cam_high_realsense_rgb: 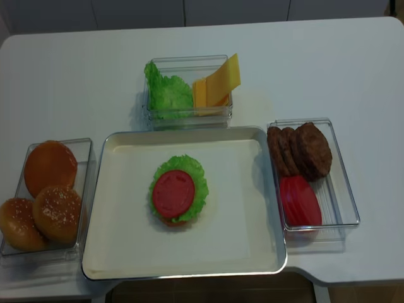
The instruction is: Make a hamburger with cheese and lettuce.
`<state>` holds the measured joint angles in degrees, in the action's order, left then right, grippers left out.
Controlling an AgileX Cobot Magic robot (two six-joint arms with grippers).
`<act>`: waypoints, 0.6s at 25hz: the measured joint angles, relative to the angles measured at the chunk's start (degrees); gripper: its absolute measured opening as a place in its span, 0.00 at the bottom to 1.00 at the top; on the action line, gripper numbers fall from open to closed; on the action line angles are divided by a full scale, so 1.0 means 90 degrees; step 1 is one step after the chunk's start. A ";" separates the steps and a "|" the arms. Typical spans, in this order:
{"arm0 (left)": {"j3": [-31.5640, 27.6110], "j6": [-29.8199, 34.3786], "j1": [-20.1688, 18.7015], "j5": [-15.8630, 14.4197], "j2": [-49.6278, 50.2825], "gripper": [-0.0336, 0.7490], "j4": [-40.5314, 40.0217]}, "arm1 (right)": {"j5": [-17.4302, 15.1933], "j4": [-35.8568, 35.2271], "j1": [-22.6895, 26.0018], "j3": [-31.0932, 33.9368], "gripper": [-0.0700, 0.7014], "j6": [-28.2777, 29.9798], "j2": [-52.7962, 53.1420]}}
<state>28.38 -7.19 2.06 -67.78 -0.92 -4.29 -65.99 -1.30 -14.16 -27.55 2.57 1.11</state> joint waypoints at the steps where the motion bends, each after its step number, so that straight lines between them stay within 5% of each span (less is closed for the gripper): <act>1: 0.0000 0.0000 0.0000 0.0000 0.0000 0.41 0.0000 | 0.0000 0.0000 0.0005 0.0000 0.57 0.0000 0.0000; 9: 0.0000 0.0000 0.0000 0.0000 0.0000 0.41 0.0000 | 0.0000 -0.0012 0.1065 0.0000 0.57 0.0000 0.0000; 15: 0.0000 0.0000 0.0000 0.0000 0.0000 0.41 0.0000 | 0.0000 -0.0012 0.1137 0.0000 0.57 0.0000 0.0000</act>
<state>28.38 -7.19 2.06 -67.78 -0.92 -4.29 -65.99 -1.41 -3.93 -27.55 2.57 1.11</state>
